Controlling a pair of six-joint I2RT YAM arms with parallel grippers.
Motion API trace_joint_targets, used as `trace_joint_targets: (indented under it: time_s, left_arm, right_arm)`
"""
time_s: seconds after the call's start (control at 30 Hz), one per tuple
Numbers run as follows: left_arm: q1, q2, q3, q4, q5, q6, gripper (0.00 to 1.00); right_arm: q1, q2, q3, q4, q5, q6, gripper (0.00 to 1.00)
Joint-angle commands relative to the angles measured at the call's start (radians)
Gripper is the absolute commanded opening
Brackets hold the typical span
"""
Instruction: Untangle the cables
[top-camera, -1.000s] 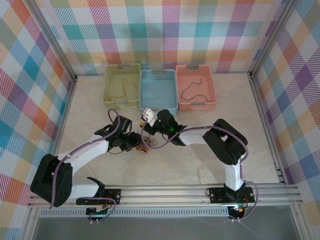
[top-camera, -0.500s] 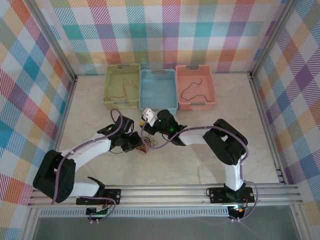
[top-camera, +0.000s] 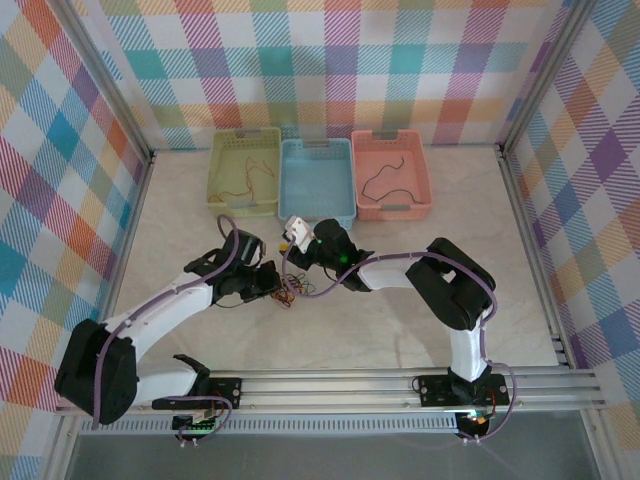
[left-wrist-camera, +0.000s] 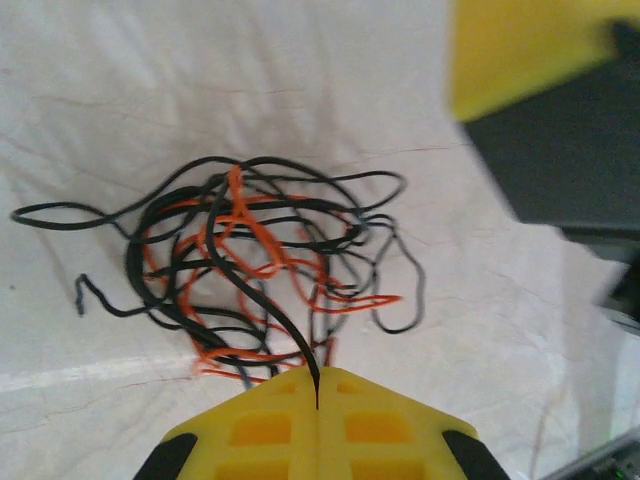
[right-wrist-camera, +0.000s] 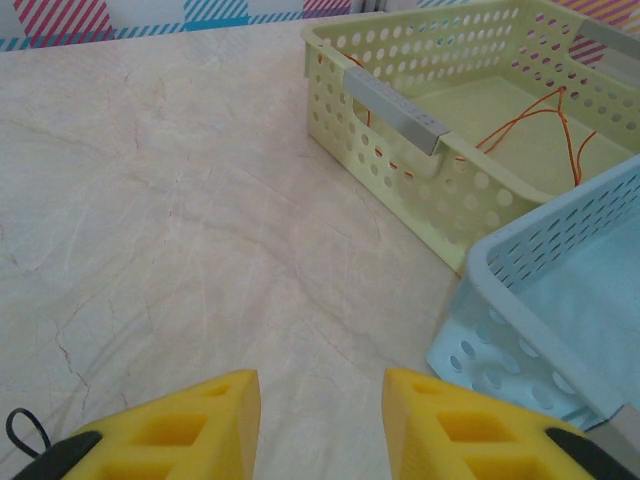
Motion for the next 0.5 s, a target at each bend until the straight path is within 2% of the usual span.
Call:
trace_joint_targets:
  time_s: [0.0, 0.13, 0.23, 0.47]
  left_arm:
    - [-0.012, -0.073, 0.043, -0.029, 0.042, 0.090, 0.00]
    - [-0.011, -0.130, 0.082, -0.086, 0.036, 0.139, 0.00]
    - [-0.012, -0.162, 0.107, -0.100, 0.073, 0.187, 0.00]
    - [-0.009, -0.183, 0.193, -0.202, 0.056, 0.271, 0.00]
  right_arm:
    - [0.000, -0.049, -0.006, 0.036, -0.015, 0.003, 0.38]
    - [-0.001, -0.075, -0.042, 0.088, -0.015, -0.002, 0.38]
    - [-0.007, -0.100, -0.073, 0.123, -0.048, -0.002, 0.38]
    - [-0.013, -0.131, -0.128, 0.186, -0.226, -0.036, 0.42]
